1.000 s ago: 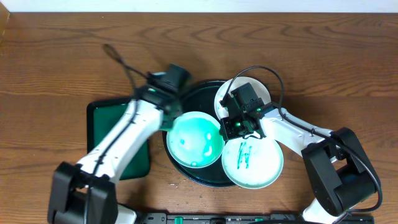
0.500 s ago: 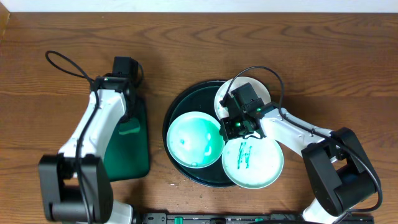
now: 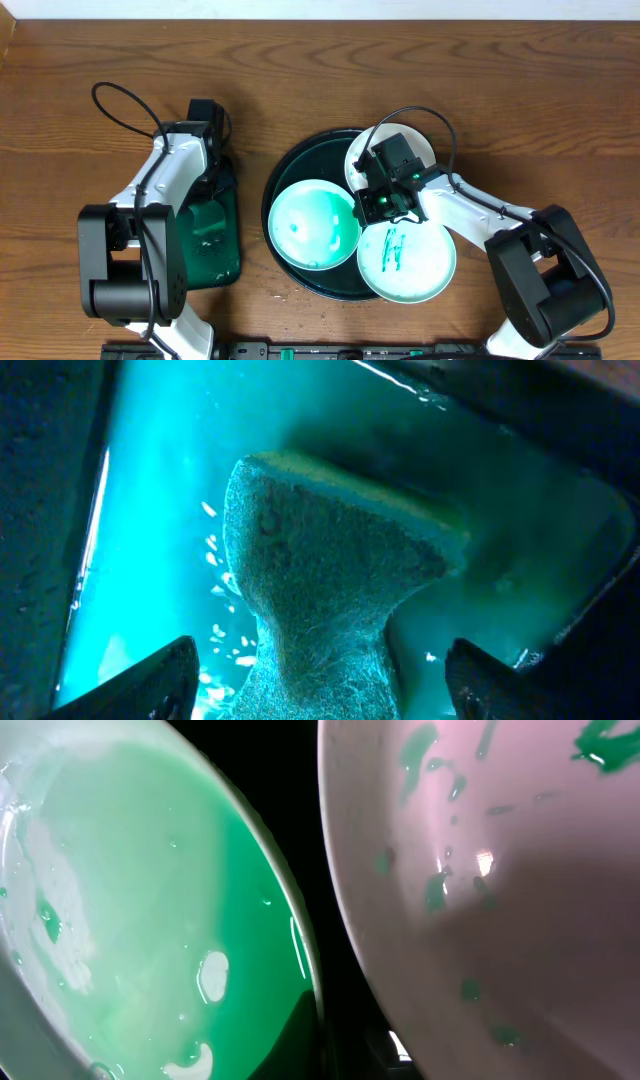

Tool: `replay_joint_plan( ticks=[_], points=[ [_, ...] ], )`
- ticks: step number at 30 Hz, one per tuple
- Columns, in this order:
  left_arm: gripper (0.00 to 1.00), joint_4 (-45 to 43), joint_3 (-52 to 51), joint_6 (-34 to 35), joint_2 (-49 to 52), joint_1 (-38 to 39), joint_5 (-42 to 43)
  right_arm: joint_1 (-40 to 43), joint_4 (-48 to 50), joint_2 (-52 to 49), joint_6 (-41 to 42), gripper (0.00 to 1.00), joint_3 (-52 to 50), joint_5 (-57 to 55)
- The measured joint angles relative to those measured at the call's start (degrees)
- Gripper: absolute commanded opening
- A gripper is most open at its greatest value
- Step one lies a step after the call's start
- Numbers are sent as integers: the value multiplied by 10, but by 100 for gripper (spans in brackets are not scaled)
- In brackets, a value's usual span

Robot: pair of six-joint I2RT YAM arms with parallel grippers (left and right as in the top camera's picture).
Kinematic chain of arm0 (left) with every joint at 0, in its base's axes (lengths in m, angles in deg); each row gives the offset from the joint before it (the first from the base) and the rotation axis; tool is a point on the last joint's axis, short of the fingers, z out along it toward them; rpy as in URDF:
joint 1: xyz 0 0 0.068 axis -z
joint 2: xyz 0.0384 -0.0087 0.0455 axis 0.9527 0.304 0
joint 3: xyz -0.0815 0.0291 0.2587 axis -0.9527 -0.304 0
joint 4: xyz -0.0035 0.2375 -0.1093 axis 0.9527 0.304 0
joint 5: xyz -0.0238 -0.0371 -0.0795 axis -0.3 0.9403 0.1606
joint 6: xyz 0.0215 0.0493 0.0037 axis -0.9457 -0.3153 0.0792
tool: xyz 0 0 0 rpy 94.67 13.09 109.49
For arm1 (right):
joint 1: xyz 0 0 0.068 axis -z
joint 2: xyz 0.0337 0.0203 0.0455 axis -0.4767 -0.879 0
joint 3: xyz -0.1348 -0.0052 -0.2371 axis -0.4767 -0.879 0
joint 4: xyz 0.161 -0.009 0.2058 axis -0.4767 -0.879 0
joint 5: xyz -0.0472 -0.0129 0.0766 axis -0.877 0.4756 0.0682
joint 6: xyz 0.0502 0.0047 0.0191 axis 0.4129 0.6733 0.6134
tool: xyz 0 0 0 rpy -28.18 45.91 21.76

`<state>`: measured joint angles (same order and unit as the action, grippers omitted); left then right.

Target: Clean dirty plates on tray and stack at the side

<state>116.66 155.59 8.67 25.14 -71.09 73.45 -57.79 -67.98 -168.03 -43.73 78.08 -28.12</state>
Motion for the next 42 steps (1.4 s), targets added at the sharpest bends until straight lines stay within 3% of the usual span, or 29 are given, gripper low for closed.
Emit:
replay_joint_plan(
  ticks=[6,18,42],
  points=[
    [79,31,0,0,-47,0,0,0,1,0,0,1,0,0],
    [81,56,18,0,-286,0,37,-3,-87,0,-42,1,76,-20],
    [81,59,18,0,-268,0,56,-63,-305,0,-139,1,323,-307]
  ],
)
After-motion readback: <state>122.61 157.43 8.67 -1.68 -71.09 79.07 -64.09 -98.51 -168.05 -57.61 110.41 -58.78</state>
